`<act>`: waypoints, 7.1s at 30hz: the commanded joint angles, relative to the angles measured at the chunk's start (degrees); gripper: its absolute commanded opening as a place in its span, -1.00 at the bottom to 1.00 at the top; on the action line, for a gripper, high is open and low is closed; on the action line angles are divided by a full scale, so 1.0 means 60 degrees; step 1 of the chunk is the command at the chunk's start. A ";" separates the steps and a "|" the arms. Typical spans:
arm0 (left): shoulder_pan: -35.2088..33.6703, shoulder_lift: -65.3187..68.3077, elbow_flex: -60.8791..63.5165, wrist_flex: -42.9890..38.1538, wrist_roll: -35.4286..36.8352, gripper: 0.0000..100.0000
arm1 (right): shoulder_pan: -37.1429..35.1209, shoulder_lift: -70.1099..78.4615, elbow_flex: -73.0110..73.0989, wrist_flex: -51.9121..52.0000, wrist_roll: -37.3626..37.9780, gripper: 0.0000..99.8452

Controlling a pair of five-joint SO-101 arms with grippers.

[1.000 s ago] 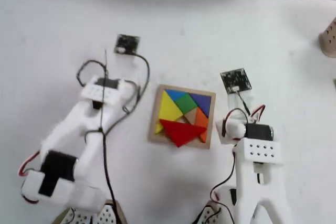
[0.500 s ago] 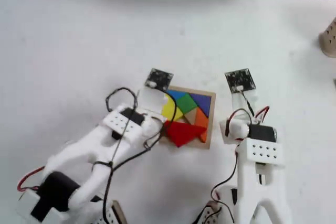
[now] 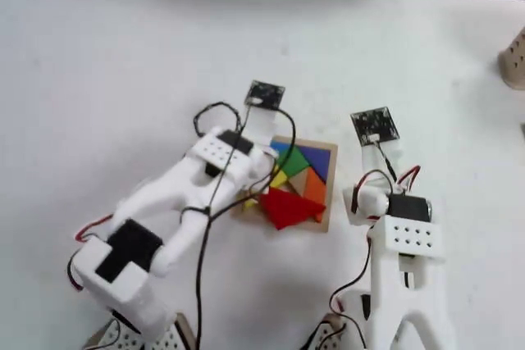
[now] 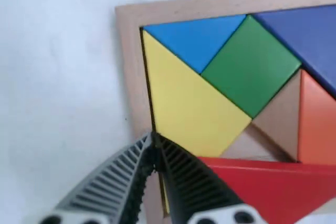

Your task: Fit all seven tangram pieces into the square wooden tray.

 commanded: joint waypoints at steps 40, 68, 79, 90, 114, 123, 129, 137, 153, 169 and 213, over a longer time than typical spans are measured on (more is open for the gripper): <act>0.0872 0.0960 -0.2168 0.1714 0.0044 -0.95 | 0.0095 -0.0227 -0.0044 -0.0139 -0.0103 -0.96; -0.2821 -0.0403 -0.1260 -0.0923 0.0117 -0.95 | -0.0125 -0.0315 -0.0059 0.0037 0.0000 -0.96; -0.3875 0.0799 -0.2549 -0.1011 0.0044 -0.95 | -0.1956 -0.0242 -0.3209 0.5267 0.1934 -0.96; -0.4637 0.0623 -0.2623 -0.1114 0.0044 -0.95 | -0.5194 -0.0242 -0.0234 0.3538 0.3663 -0.96; -0.4476 0.0652 -0.2520 -0.1099 0.0044 -0.95 | -0.5106 -0.0227 0.1656 -0.2205 0.2125 -0.96; -0.4462 0.0667 -0.2520 -0.1099 0.0029 -0.95 | -0.4989 -0.0256 0.1656 -0.3201 0.2125 -0.96; -0.4462 0.0667 -0.2520 -0.1201 0.0029 -0.95 | -0.5033 -0.0315 0.1319 -0.1590 0.1597 -0.97; -0.4462 0.0667 -0.2520 -0.1275 0.0029 -0.95 | -0.4945 0.1048 0.0791 -0.1414 0.1011 -0.97; -0.4447 0.0667 -0.2505 -0.1275 0.0029 -0.95 | -0.4271 0.4491 -0.2256 -0.2161 0.0381 -0.97; -0.1751 0.0564 -0.1582 -0.0952 0.0117 -0.95 | 0.1985 -0.2249 0.1670 0.0593 0.1905 -0.97; 0.1487 0.3421 -0.5143 -0.1084 0.0073 -0.95 | 0.5077 -0.7670 0.4718 0.2293 0.4513 -0.97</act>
